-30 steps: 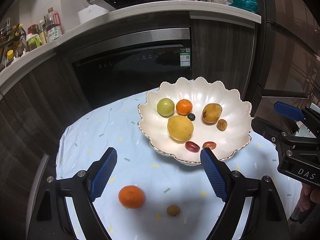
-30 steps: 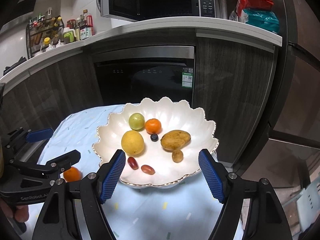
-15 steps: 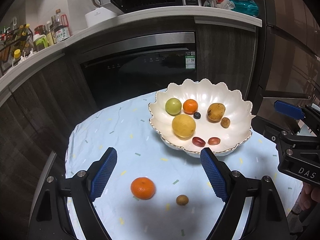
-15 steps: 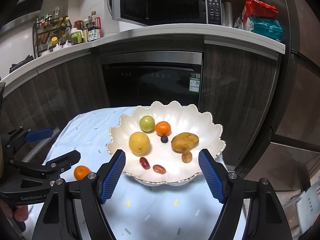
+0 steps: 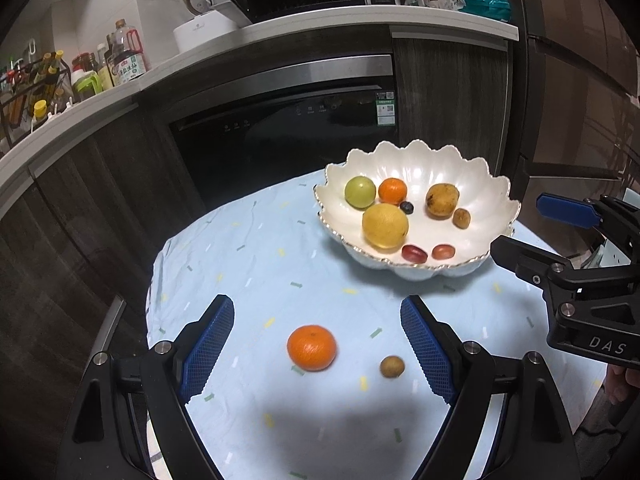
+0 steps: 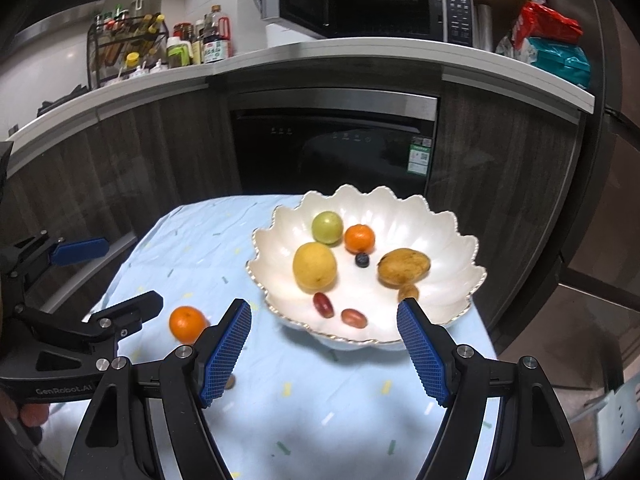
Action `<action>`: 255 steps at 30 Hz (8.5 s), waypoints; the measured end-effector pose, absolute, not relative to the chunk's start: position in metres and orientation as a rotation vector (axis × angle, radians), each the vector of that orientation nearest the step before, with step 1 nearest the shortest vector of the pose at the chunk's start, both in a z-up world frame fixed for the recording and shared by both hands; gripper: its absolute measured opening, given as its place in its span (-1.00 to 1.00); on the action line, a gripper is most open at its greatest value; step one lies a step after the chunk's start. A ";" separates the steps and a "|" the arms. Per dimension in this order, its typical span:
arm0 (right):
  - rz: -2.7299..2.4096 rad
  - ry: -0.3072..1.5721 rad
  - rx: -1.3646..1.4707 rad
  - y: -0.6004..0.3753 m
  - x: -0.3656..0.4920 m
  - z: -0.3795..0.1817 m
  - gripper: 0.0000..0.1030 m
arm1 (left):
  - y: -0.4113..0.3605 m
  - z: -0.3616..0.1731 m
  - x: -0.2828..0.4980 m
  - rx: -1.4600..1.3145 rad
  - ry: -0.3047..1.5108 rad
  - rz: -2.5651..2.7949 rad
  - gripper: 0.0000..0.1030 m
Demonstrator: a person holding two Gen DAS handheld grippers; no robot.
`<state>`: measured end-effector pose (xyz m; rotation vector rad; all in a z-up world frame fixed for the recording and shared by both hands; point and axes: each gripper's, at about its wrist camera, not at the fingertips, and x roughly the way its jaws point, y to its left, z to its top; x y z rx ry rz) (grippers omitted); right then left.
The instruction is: Organize fruits
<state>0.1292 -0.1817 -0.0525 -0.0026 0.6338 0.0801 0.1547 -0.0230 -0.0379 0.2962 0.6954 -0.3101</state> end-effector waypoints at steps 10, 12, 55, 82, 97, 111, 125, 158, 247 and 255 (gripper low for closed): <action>0.122 0.662 -0.044 -0.154 0.132 -0.071 0.48 | -0.005 -0.054 0.156 0.330 0.715 -0.338 0.66; 0.129 0.670 -0.048 -0.149 0.132 -0.074 0.48 | -0.001 -0.058 0.157 0.338 0.719 -0.346 0.66; 0.254 0.863 -0.108 -0.092 0.152 -0.155 -0.06 | 0.009 -0.139 0.197 0.472 0.795 -0.596 0.52; 0.275 0.880 -0.084 -0.091 0.161 -0.165 -0.54 | 0.003 -0.155 0.208 0.438 0.833 -0.611 -0.12; 0.259 0.848 -0.077 -0.100 0.152 -0.146 -0.54 | 0.005 -0.134 0.193 0.386 0.829 -0.555 -0.14; 0.232 0.775 -0.061 -0.114 0.138 -0.112 -0.54 | -0.001 -0.102 0.173 0.335 0.797 -0.508 -0.14; 0.199 0.705 -0.025 -0.140 0.129 -0.082 -0.54 | -0.015 -0.069 0.162 0.292 0.755 -0.464 -0.14; 0.058 0.628 0.036 -0.243 0.146 -0.044 -0.54 | -0.116 -0.033 0.181 0.306 0.697 -0.512 -0.14; -0.051 0.664 0.108 -0.287 0.194 -0.056 0.13 | -0.135 -0.039 0.228 0.243 0.759 -0.380 0.66; -0.036 0.654 0.101 -0.272 0.174 -0.046 0.17 | -0.113 -0.027 0.205 0.217 0.746 -0.335 0.76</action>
